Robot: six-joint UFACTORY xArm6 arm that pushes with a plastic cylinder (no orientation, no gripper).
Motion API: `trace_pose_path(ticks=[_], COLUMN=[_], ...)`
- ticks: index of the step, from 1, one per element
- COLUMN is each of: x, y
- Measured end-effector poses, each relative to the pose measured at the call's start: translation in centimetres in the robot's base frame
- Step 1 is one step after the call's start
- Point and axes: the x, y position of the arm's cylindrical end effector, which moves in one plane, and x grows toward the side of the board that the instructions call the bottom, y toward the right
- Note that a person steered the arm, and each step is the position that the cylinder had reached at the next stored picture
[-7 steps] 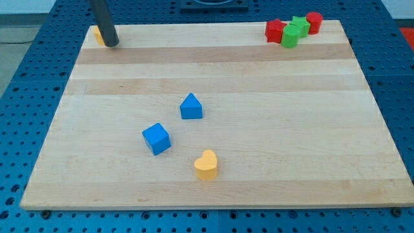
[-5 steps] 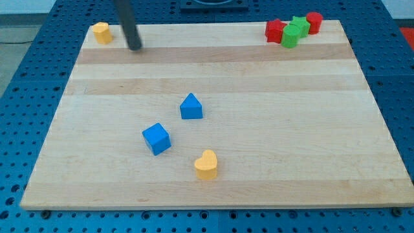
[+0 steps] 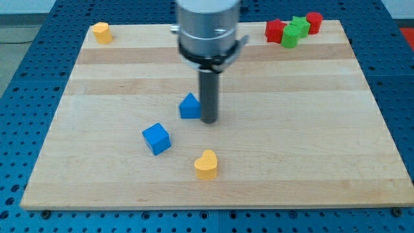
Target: Push the blue triangle to the bottom side of the yellow hexagon
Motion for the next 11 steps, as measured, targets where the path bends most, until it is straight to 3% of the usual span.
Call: trace_pose_path(ticks=[1,3,7,8,9,11], x=[-1.1,-6.4,-9.3,-9.9,-11.5,-12.2], y=[-4.8,-9.1,-4.7,-1.1,-1.6,-9.8])
